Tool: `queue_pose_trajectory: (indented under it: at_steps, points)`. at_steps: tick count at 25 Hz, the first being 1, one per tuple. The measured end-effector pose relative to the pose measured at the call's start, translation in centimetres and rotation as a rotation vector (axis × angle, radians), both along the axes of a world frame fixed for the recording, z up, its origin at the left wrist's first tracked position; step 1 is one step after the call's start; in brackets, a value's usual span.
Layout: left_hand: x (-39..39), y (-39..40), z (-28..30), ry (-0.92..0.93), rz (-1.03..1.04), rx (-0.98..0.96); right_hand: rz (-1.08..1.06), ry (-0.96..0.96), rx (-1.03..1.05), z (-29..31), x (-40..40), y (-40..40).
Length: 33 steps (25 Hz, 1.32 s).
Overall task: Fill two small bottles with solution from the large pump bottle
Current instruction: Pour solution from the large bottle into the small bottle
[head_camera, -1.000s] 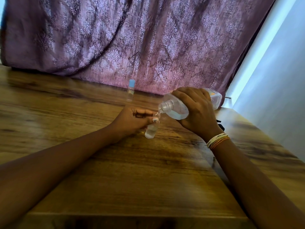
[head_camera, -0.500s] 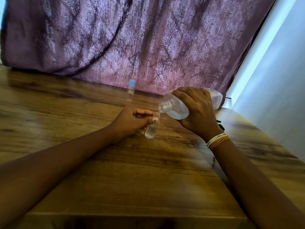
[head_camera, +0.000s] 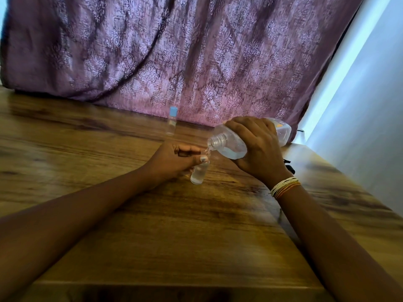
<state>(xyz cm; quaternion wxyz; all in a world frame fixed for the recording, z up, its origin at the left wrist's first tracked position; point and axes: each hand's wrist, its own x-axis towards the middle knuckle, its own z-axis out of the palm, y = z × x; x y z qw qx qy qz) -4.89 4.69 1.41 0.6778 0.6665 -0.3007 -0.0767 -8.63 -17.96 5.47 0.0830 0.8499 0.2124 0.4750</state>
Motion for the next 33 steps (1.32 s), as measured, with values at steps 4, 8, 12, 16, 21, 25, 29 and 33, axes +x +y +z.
queue_pose_trajectory:
  at_steps: [4, 8, 12, 16, 21, 25, 29, 33]
  points:
    - [0.1, 0.0, 0.0, 0.001, 0.012, 0.012, 0.009, -0.012, -0.011, -0.1, 0.2, -0.1]
    - [0.1, 0.0, 0.0, 0.010, 0.011, 0.012, 0.005, -0.010, -0.014, 0.0, 0.2, 0.0]
    - [0.2, 0.0, 0.0, 0.013, 0.015, 0.005, 0.008, 0.004, 0.002, 0.0, 0.0, 0.0]
    - [0.2, 0.0, -0.1, -0.008, -0.003, -0.010, 0.015, 0.034, 0.041, -0.3, -0.1, 0.4]
    - [0.5, 0.0, -0.3, -0.049, -0.031, -0.024, 0.138, 0.103, 0.276, -0.3, -0.2, 0.9]
    - [0.4, -0.1, -0.3, -0.039, -0.037, -0.043, 0.304, 0.196, 0.687, 0.4, 0.1, 0.9]
    - [0.4, 0.0, -0.2, -0.045, -0.063, -0.056, 0.326, 0.380, 1.180, 2.8, 1.5, -1.3]
    - [0.5, 0.0, -0.4, -0.043, -0.074, -0.054, 0.472, 0.611, 1.435, 3.6, 3.5, -3.4]
